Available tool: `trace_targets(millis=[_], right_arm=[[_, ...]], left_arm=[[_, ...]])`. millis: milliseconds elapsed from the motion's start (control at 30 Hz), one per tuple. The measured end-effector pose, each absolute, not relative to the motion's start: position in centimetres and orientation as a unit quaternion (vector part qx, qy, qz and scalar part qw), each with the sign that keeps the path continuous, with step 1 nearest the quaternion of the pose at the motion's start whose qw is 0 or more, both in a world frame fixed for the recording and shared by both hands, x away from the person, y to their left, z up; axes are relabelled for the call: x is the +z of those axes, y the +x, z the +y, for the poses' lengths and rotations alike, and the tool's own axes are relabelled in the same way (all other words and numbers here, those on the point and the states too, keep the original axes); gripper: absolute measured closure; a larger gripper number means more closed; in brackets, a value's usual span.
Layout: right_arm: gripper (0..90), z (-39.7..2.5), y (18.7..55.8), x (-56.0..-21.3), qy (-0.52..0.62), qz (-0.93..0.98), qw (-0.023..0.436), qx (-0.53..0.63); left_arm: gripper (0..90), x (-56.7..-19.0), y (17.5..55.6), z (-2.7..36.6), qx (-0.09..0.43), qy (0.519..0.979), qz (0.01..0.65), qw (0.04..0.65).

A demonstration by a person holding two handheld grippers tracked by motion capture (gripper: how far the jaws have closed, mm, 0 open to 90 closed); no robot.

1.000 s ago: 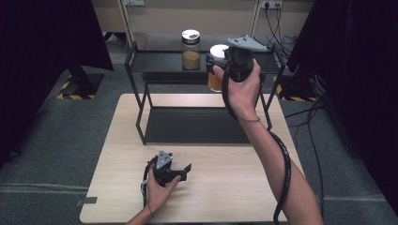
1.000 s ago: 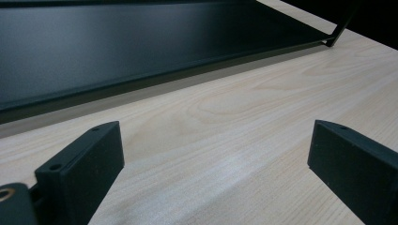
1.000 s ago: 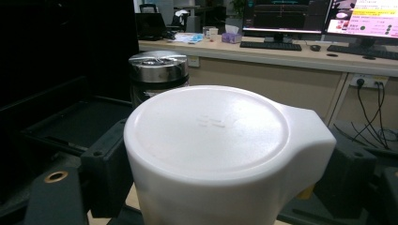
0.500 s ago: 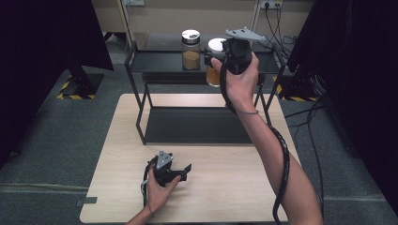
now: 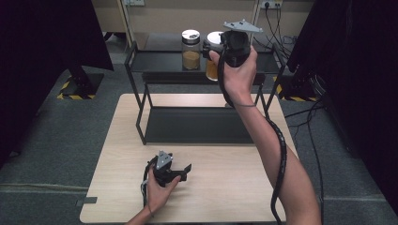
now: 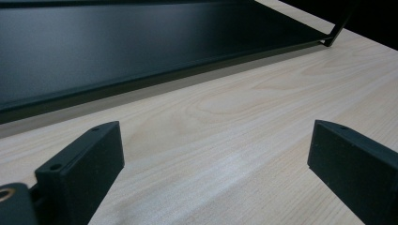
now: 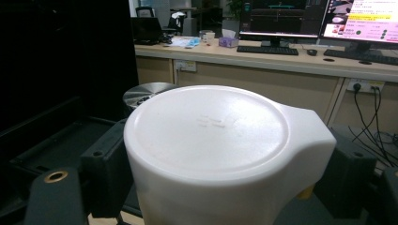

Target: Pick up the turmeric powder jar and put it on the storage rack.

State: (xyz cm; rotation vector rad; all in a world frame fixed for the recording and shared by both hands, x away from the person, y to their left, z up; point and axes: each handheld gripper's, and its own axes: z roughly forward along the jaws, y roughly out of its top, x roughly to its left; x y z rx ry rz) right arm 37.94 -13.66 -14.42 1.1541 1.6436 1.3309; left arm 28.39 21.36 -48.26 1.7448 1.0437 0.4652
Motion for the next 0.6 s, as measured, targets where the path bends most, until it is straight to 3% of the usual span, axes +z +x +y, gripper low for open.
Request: trace_targets(millis=[600], right_arm=[[20.0, -12.9, 40.1, -14.0, 0.458, 0.627, 0.375, 0.505]], left_arm=[[3.1, -48.2, 28.4, 21.4, 0.192, 0.724, 0.431, 0.503]])
